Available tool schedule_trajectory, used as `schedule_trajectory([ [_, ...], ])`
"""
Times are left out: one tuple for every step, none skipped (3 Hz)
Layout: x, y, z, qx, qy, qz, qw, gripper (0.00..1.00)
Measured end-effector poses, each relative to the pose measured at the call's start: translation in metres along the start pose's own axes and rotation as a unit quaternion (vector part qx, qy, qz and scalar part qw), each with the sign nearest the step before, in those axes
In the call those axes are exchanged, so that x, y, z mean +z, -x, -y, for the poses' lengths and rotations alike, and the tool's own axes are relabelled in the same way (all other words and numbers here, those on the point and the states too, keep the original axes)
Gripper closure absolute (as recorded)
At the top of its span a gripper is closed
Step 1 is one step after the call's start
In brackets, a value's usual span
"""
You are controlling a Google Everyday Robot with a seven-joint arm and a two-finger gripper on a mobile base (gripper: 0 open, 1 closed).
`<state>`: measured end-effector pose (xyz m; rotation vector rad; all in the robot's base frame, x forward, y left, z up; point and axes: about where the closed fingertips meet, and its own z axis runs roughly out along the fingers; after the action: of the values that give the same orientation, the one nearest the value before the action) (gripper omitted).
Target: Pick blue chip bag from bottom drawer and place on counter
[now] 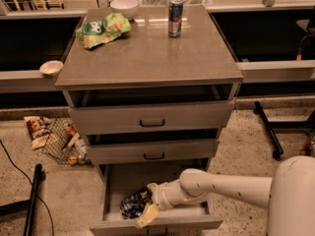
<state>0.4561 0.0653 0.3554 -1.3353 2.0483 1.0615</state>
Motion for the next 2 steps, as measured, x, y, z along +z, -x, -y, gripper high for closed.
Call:
schedule_trajectory([
  [-0.001, 0.002, 0.0, -0.002, -0.001, -0.001, 1.0, 0.0],
  [0.02, -0.005, 0.017, -0.001, 0.004, 0.018, 0.9998, 0.0],
])
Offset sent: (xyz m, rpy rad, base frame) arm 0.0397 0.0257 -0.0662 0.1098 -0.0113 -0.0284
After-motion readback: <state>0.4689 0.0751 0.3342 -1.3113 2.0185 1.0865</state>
